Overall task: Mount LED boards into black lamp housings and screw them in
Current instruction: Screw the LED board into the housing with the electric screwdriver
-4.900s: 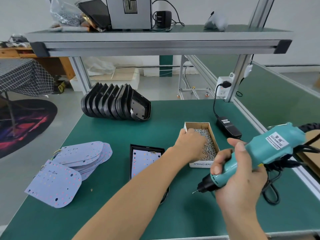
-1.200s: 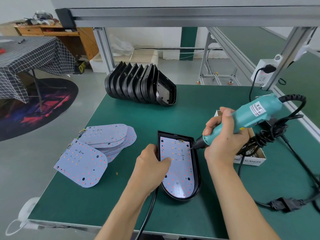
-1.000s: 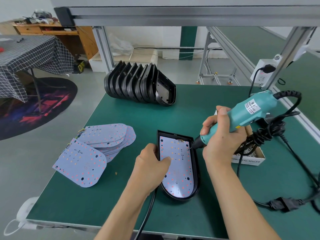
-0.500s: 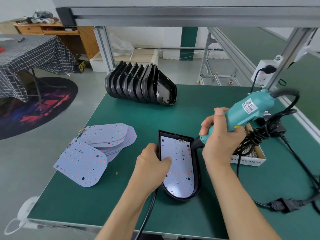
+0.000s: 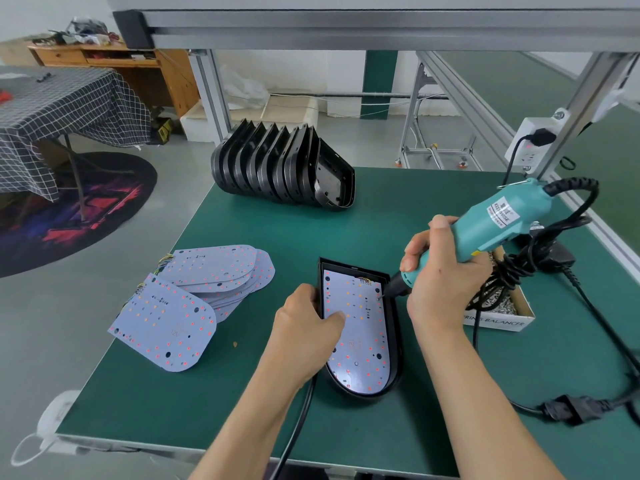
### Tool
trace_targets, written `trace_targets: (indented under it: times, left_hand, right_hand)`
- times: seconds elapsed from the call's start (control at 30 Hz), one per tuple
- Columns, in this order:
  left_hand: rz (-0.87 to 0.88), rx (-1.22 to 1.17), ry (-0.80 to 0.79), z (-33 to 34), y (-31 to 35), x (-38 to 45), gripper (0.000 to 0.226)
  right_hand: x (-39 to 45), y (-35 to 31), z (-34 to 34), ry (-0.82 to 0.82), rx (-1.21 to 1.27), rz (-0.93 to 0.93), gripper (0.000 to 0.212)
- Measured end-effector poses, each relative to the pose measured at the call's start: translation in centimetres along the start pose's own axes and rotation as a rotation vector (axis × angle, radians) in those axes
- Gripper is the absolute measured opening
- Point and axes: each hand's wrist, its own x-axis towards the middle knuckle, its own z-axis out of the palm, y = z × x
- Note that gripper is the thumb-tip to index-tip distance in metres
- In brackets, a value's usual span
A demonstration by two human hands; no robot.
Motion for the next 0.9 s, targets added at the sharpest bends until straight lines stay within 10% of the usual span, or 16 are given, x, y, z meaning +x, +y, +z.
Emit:
trace_targets:
  times: [0.9]
  left_hand:
    - [-0.047, 0.010, -0.012, 0.2, 1.2, -1.1, 0.021]
  right_hand:
    - [1.2, -3.3, -2.8, -0.004, 0.192, -0.017, 0.013]
